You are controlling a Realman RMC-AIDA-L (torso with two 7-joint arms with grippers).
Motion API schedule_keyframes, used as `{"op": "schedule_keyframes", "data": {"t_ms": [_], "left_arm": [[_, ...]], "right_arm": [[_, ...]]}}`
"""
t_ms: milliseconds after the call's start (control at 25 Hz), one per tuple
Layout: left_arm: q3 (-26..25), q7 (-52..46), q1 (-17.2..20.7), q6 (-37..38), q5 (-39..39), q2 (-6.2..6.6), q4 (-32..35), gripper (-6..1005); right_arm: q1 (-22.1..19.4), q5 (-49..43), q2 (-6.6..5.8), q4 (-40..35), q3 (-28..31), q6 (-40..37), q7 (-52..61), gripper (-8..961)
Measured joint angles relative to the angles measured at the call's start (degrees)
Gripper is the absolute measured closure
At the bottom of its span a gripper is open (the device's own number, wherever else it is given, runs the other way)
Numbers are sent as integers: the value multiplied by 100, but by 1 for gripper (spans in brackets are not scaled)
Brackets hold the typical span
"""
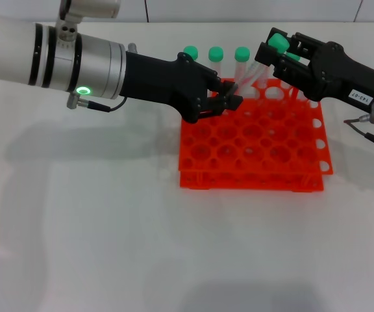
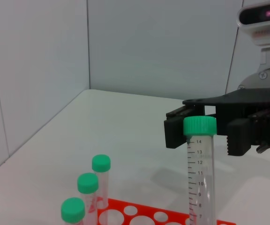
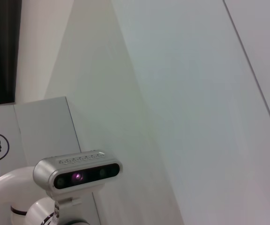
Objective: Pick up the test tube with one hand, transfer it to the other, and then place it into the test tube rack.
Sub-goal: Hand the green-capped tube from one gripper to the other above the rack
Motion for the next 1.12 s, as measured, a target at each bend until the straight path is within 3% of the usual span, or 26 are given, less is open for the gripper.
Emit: {"op": "schedule_keyframes", "data": {"t_ms": [80,560,640,1120], "left_arm": [[1,0,0,-12,0,-1,-4,808],[23,-7,-15,3,10,-34,-36,807],[23,-13,-15,2,16,-40,-35,808],[29,-335,-9,-26,81,-87,61,808]], "right_arm": [[0,1,0,0,0,4,-14,445],[3,9,0,0,0,46,-74,494],[5,4,0,0,-2,62,-112,636],[8,37,-1,-3,-80,73,-233,688]]}}
